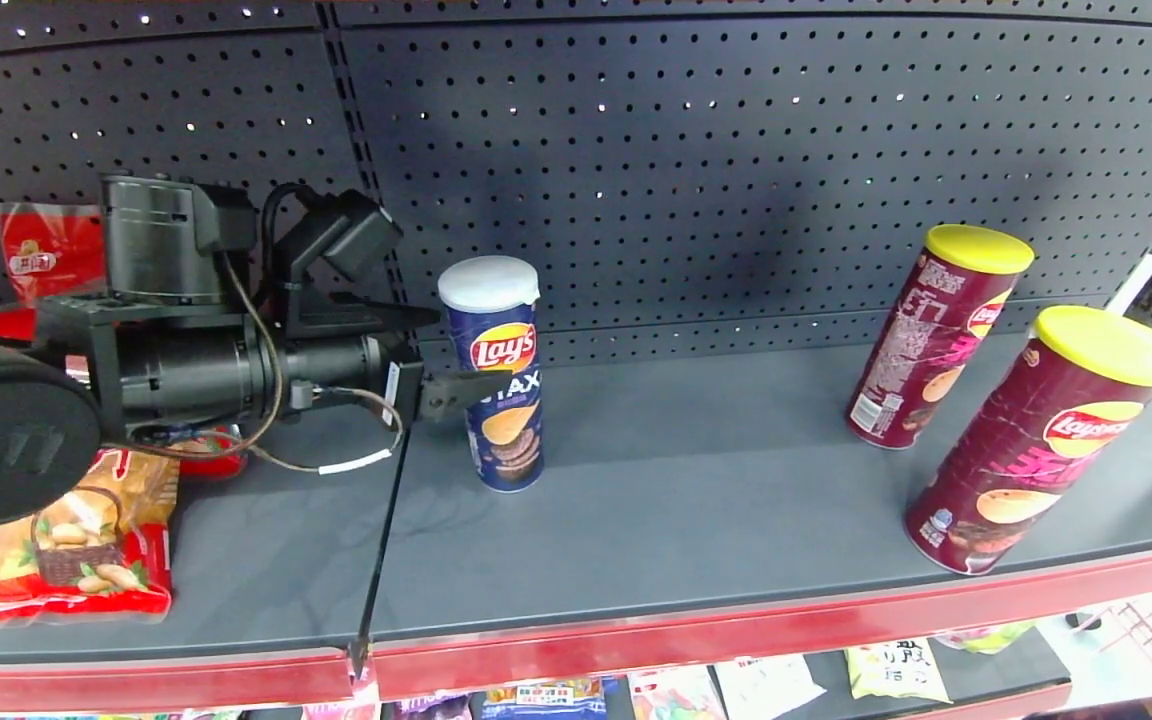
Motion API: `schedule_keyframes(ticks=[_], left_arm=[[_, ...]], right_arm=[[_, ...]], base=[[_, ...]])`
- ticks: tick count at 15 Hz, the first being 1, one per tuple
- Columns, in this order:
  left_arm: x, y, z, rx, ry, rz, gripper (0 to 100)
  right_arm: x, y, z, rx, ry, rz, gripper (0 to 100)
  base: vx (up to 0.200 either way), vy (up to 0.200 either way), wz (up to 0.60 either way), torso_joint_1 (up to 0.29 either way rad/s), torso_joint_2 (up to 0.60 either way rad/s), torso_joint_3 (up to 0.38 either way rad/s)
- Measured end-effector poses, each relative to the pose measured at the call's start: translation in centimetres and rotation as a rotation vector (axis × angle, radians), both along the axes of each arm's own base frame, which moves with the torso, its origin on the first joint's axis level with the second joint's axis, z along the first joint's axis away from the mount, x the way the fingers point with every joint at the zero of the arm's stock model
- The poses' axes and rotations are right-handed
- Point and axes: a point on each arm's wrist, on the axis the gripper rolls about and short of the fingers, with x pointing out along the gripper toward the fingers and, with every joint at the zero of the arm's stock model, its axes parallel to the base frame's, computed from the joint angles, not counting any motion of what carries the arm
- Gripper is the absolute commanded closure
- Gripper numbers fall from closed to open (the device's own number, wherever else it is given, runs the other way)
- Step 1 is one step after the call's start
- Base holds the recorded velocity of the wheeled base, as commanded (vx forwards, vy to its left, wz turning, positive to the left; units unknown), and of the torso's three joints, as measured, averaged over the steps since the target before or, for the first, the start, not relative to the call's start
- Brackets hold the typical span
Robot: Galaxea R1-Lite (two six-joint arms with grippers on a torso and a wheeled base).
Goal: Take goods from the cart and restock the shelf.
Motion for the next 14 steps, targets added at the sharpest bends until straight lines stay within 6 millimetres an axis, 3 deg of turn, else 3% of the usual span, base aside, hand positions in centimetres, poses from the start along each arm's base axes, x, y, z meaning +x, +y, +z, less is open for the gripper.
schedule_keyframes(ticks=[11, 12, 14], left_arm=[[1.4, -2.2, -1.9, 0.006, 0.05, -0.066, 0], [1.3, -2.2, -2.0, 0.006, 0.055, -0.077, 100], [1.3, -2.2, -2.0, 0.005, 0.062, -0.087, 100]], right_arm=[[0.0, 0.0, 0.0, 0.005, 0.005, -0.002, 100], [0.0, 0.0, 0.0, 0.006, 0.006, -0.002, 100], [0.0, 0.0, 0.0, 0.006, 0.006, -0.002, 100]], base=[[0.0, 0.0, 0.0, 0.0, 0.0, 0.0], [0.0, 0.0, 0.0, 0.0, 0.0, 0.0], [0.0, 0.0, 0.0, 0.0, 0.0, 0.0]])
